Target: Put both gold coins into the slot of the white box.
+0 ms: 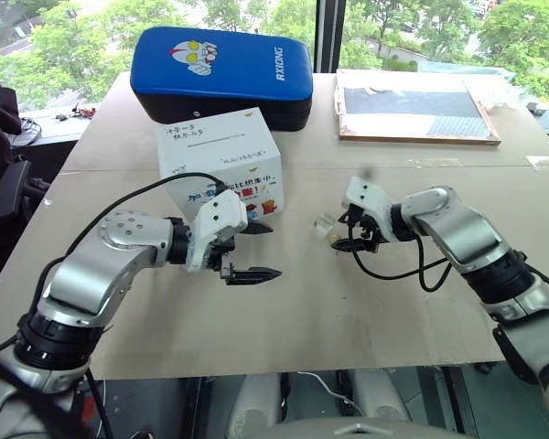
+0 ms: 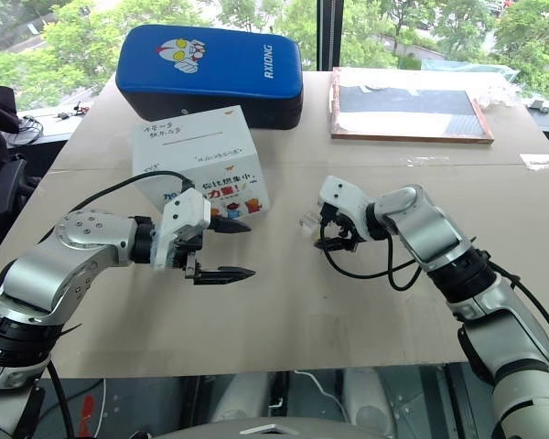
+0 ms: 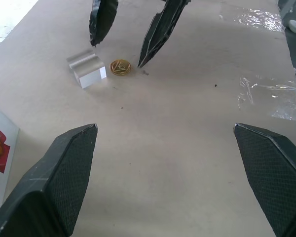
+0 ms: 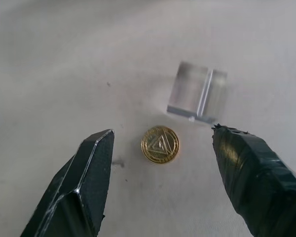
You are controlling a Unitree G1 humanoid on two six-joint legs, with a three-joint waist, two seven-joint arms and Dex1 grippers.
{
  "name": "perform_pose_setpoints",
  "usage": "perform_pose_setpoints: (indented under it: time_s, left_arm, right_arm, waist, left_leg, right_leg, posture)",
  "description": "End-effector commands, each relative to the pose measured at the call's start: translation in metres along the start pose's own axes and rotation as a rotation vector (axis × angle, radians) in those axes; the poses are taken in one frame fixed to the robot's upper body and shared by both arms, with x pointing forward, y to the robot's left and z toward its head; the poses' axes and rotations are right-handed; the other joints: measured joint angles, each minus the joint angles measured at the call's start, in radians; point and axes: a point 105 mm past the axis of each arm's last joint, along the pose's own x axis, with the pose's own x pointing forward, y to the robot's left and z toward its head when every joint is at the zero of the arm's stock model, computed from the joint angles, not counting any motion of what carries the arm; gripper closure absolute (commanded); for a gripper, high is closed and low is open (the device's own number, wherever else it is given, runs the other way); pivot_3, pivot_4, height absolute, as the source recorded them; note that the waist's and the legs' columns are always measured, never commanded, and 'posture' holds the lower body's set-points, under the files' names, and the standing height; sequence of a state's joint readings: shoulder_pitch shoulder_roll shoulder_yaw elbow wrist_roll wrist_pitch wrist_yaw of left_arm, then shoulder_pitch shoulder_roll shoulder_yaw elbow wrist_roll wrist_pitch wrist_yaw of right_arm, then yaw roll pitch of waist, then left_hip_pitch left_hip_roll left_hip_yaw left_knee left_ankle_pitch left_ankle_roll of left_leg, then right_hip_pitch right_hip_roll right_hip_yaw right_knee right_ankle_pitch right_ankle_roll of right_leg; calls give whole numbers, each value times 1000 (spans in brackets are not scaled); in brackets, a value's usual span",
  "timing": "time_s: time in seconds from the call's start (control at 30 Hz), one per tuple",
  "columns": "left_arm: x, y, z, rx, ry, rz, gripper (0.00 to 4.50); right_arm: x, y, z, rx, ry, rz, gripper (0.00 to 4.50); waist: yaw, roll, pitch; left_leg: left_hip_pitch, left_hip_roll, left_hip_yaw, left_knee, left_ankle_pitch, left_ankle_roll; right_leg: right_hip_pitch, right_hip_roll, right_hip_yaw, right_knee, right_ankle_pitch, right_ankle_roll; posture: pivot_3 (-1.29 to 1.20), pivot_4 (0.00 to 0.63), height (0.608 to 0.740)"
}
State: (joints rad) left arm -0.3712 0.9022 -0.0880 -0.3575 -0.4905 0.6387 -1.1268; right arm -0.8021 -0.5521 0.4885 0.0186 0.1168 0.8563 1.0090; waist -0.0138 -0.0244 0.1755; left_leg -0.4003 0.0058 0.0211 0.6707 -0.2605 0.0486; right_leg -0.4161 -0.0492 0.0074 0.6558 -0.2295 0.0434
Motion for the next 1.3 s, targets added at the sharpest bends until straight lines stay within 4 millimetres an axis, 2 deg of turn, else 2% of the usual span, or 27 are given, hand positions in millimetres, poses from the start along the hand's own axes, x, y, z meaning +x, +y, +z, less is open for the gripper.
perform_pose_setpoints:
  time_s: [0.03,0.63,0.83,0.87,1.13,1.2,1.3]
  left_arm:
    - [-2,1,7,43,-11,13,0]
    - [-1,1,4,40,-3,28,0]
    - [-1,1,1,42,17,26,0]
    - [-1,2,2,42,14,26,0]
    - [-2,2,2,36,7,27,0]
    - [-1,2,3,29,-8,26,0]
    - [0,3,10,-20,-95,27,0]
  right_arm:
    - [2,-2,0,-31,45,16,1121]
    - [19,4,-14,-61,100,-3,1121]
    - [22,7,-22,-78,134,-5,3896]
    - [22,7,-22,-82,137,-6,4026]
    - [25,8,-21,-82,128,-8,4026]
    - [23,7,-17,-85,103,-18,4026]
    - [15,9,5,-87,-20,-24,4026]
  waist:
    - [0,0,0]
    - [-6,0,0]
    - [-5,-1,-1]
    - [-5,-1,-1]
    - [-6,-1,-1]
    - [-6,-1,-1]
    - [-5,-1,-1]
  left_leg:
    - [0,0,0,0,0,0]
    - [2,0,0,0,0,0]
    - [3,0,0,0,0,0]
    - [3,0,0,0,0,0]
    - [3,0,0,0,0,0]
    - [3,1,0,0,0,0]
    - [3,1,0,0,0,0]
  right_leg:
    - [0,0,0,0,0,0]
    - [0,0,1,2,0,0]
    - [1,0,1,2,0,0]
    - [1,0,1,2,0,0]
    - [1,0,1,2,0,0]
    - [1,0,1,2,0,0]
    - [1,0,1,2,0,0]
  posture:
    - [0,150,740]
    - [0,150,740]
    - [0,150,740]
    - [0,150,740]
    - [0,150,740]
    - [0,150,740]
    - [0,150,740]
